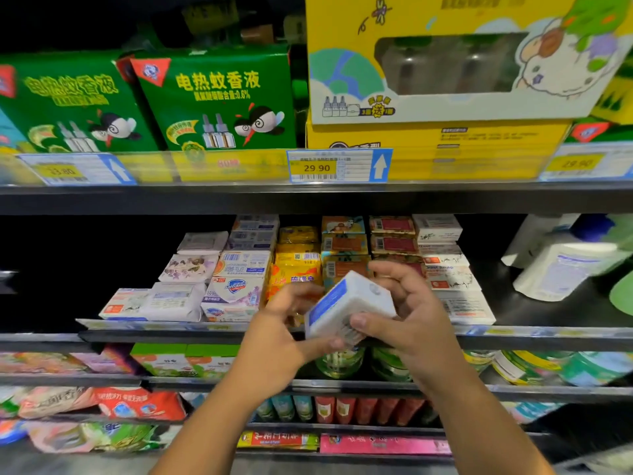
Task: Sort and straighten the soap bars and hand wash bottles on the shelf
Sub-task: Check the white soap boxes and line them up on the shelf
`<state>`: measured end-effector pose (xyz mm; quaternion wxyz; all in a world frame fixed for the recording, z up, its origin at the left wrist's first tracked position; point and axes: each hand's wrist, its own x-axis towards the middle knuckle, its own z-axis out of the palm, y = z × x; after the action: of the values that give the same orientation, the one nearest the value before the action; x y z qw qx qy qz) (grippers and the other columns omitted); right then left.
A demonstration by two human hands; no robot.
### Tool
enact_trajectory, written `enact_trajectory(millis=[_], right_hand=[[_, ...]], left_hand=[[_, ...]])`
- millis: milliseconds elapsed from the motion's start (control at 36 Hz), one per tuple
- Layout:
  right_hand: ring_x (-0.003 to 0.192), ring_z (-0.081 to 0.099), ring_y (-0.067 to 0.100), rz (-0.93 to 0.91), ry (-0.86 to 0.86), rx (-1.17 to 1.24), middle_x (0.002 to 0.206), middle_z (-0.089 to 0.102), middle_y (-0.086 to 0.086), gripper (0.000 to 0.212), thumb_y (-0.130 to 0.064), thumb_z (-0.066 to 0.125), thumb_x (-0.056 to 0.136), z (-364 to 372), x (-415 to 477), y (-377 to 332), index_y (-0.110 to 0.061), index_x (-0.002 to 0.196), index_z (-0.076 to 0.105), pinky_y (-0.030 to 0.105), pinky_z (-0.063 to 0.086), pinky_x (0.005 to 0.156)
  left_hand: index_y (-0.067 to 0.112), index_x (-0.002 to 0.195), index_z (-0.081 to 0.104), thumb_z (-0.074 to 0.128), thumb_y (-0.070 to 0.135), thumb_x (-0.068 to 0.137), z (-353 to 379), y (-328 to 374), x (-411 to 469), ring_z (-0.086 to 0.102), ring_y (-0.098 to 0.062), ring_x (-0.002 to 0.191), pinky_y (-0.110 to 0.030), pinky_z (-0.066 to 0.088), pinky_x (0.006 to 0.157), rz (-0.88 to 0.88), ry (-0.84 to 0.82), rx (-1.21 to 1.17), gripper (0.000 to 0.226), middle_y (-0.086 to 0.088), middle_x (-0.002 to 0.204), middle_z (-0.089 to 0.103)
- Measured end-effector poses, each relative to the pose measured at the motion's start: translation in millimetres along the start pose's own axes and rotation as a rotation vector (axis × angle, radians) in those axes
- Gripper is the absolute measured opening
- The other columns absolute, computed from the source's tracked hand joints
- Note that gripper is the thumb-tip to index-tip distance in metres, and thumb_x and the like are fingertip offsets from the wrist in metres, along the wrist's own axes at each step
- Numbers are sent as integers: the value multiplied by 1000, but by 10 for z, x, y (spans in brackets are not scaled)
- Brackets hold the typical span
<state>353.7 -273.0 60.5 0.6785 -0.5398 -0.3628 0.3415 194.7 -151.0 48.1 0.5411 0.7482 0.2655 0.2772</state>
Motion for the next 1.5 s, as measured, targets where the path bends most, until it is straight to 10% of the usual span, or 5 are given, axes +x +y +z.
enact_trajectory(millis=[167,556,972,1222,1500], right_hand=[[104,67,10,-7,-96,-228,106,70,-12,68,-11,94,62,285,-64,110,-40,115,62,33,59,84],[101,71,25,200,-94,111,105,74,8,41,-26,83,64,219,-11,109,-23,104,74,32,57,81],[41,43,14,598,-189,-128,55,58,1,36,-42,67,93,358,62,250,-8,106,68,23,26,39],[78,72,21,389,-232,-33,97,71,-5,21,-28,64,97,651,347,120,-42,113,66,36,61,77],[99,66,7,259,-21,-100,94,71,-23,11,-38,65,95,1433,552,241,-40,84,69,40,55,94]], left_hand=[[16,122,64,88,-2,68,41,-133,-111,69,-21,106,-31,57,84,-164,-105,-104,62,1,112,74],[2,117,65,82,10,68,-186,125,-200,70,-26,94,-33,61,76,-227,167,-676,52,-16,105,73],[6,107,66,58,38,99,-283,-2,-333,62,-16,47,-18,29,34,-609,260,-196,34,-10,73,73],[22,133,58,57,33,98,-495,-2,-169,71,-18,104,-39,59,84,-267,361,-294,37,0,119,71],[21,92,67,76,4,84,-1035,-269,9,58,-3,122,-26,49,100,-9,391,-263,20,1,126,67]])
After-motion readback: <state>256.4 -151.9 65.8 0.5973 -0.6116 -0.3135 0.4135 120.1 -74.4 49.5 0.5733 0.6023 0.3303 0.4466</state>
